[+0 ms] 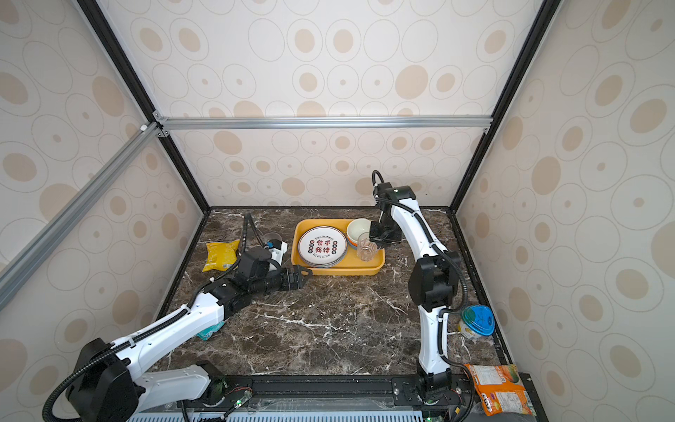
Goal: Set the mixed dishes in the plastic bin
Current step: 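Lift the clear cup and carry it into the yellow bin, then lower the clear cup into the bin beside the bowls and open the right gripper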
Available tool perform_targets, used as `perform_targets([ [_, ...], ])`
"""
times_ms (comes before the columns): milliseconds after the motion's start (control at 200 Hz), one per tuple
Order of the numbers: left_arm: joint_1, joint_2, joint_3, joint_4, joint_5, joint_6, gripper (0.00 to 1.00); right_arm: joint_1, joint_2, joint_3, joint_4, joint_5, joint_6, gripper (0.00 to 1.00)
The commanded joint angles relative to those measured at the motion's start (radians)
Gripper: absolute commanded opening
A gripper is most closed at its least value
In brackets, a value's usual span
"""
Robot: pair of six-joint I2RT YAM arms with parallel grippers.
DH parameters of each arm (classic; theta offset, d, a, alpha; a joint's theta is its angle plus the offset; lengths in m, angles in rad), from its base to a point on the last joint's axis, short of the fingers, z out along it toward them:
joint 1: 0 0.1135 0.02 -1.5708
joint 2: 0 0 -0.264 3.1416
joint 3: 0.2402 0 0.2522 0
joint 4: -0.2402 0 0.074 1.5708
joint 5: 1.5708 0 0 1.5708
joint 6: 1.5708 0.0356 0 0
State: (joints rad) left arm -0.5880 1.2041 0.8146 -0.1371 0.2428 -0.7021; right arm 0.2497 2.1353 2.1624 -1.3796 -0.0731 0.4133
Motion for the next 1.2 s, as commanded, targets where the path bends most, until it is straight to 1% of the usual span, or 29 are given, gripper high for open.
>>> perform_targets([
  [0,0.013,-0.021,-0.005,0.0,-0.01,-0.013,0.9,0.012,0.039,0.054,-0.049,-0.002,-0.001,0.01],
  [140,0.018,-0.021,-0.008,0.002,-0.005,-0.013,0.9,0.019,0.081,0.08,-0.048,-0.005,0.002,0.01],
  [540,0.03,-0.02,-0.01,0.002,0.001,-0.013,0.9,0.025,0.15,0.083,-0.027,-0.004,0.002,0.01],
  [1065,0.033,-0.015,-0.016,0.008,0.004,-0.017,0.9,0.025,0.188,0.064,-0.003,0.002,0.01,0.03],
  [1085,0.033,-0.015,-0.017,0.008,0.005,-0.017,0.9,0.049,0.188,0.063,-0.002,0.004,0.01,0.03],
  [1195,0.034,-0.015,-0.018,0.008,0.006,-0.016,0.9,0.056,0.193,0.062,0.0,0.005,0.01,0.03],
])
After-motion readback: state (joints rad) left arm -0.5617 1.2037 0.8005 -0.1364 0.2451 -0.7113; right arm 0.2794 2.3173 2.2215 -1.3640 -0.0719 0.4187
